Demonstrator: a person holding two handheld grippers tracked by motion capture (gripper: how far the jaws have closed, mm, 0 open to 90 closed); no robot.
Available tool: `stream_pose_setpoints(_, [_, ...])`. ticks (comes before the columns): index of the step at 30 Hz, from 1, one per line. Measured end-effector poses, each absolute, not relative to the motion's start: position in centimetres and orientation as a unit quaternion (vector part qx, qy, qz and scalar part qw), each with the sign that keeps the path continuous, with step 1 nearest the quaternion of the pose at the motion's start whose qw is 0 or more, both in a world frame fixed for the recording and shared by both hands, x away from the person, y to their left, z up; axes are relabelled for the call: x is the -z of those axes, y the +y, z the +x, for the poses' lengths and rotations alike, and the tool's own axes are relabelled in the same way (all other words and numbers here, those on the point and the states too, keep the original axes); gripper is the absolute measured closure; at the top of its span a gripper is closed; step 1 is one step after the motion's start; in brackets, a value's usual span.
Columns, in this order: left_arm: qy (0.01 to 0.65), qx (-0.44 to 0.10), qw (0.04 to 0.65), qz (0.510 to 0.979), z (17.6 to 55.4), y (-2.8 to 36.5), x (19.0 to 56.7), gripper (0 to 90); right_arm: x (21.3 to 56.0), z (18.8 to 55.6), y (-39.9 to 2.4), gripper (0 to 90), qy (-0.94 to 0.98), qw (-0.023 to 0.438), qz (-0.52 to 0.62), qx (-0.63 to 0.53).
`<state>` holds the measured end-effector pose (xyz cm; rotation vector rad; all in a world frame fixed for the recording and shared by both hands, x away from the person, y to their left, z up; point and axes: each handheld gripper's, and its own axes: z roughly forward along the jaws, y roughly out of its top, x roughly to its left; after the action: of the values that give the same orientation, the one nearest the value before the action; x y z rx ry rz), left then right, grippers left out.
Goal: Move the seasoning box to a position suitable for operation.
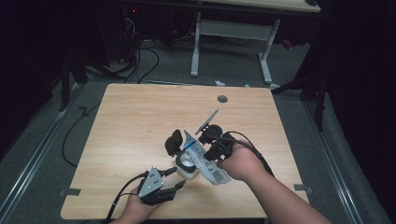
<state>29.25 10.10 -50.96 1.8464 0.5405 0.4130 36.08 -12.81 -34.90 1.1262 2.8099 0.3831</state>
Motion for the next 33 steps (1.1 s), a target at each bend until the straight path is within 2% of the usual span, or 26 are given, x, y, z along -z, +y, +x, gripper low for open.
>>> stream_pose_setpoints(10, [0.261,-0.192,0.550,0.770,30.2,13.6,51.2,46.3,34.7,36.3,-14.0,89.8,0.910,0.054,0.392,-0.124])
stream_pose_setpoints(23, [0.264,-0.187,0.533,0.781,30.7,14.0,51.9,46.4,35.7,37.3,-16.8,89.7,0.898,0.072,0.423,-0.098])
stream_pose_setpoints(33, [0.279,-0.180,0.542,0.772,31.6,15.1,51.8,46.5,37.7,38.0,-18.8,89.7,0.891,0.063,0.439,-0.093])
